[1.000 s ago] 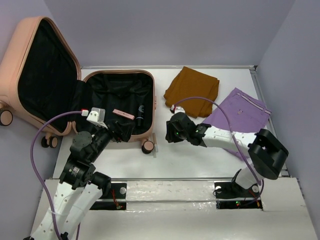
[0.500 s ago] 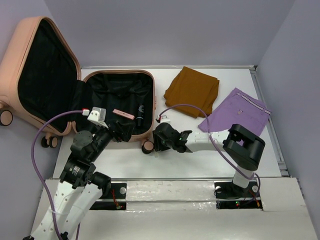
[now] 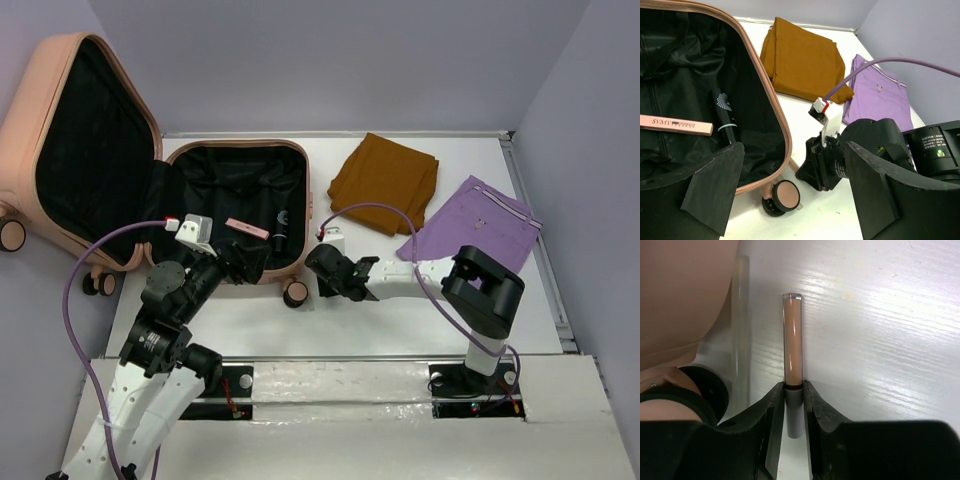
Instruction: Pack the luggage
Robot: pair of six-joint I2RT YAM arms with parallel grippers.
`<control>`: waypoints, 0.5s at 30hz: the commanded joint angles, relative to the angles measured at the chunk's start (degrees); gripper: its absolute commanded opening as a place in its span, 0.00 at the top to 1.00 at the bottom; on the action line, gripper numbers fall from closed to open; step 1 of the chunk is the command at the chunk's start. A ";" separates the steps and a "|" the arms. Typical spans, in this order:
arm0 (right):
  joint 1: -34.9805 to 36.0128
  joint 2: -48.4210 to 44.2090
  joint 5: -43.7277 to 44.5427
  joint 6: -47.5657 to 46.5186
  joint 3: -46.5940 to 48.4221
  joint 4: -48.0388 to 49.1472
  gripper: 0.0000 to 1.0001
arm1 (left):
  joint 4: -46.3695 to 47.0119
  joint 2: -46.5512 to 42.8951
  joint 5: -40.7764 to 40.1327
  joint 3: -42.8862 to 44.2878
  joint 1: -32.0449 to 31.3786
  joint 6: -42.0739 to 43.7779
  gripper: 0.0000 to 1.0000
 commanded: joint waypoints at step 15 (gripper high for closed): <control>1.05 -16.70 10.04 -9.13 4.76 -5.15 0.93 | 2.57 -0.59 0.94 1.94 0.48 0.09 0.08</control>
